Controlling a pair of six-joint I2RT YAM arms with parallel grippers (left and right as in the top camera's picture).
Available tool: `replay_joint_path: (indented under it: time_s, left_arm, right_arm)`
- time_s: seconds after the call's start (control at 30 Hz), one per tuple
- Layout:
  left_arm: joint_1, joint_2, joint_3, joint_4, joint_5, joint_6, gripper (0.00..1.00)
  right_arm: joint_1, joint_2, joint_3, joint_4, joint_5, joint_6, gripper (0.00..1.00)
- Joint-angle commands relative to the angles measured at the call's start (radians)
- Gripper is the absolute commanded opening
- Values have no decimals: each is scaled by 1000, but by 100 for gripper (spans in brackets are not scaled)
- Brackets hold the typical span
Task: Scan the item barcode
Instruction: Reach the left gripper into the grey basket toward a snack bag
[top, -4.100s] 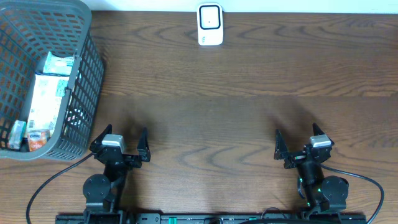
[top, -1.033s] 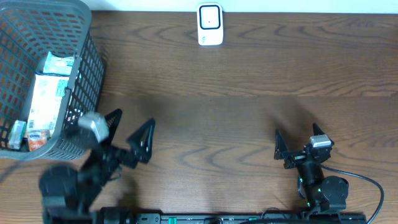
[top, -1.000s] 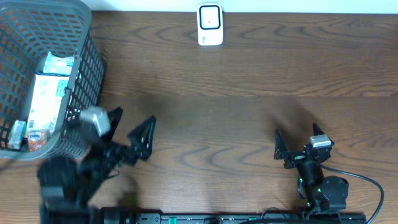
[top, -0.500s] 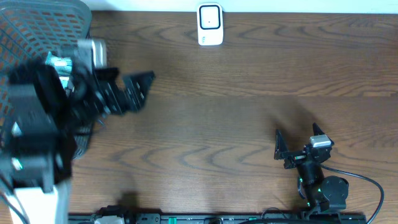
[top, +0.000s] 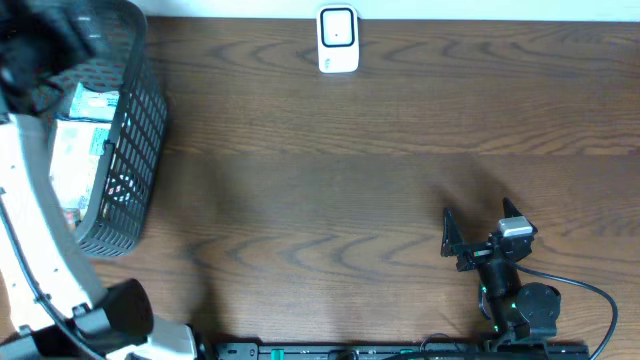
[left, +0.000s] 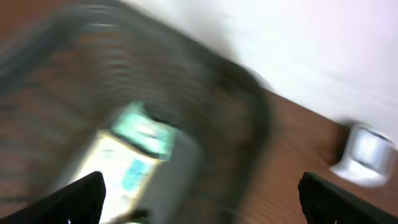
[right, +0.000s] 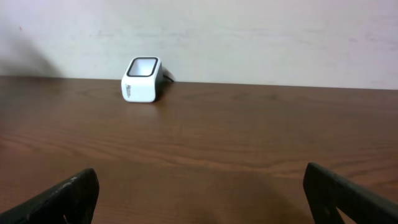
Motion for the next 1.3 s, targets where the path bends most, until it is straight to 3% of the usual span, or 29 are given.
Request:
replay_joint_path:
  time_s: [0.0,0.27,0.33,0.43,0.6,0.8,1.27]
  left_arm:
    - [96,9,25,5,-105,15,98]
    - [224,127,-13,-116,-103,115,98]
    - [235,162,-13,-142,-95,132,98]
    - [234,224,-13,-190,-85,252,98]
    - [234,335,-13,-222,-99,290,98]
    - [193,437,-14,-216,-283,298,98]
    - [84,563,-75,-174,-284,438,98]
  right_arm:
    - [6,-6,-2,-4,-6,6,99]
    - [6,-6,-2,-4,-6,6,99]
    - [6,-6,-2,-4,-6,6,99]
    - [6,-6,-2,-4,-6,6,99]
    - [6,-6,-2,-4,-6,6,99]
    - [6,-6,-2,-4,-6,6,99]
    - [6,-6,-2,-4,-6,6,99]
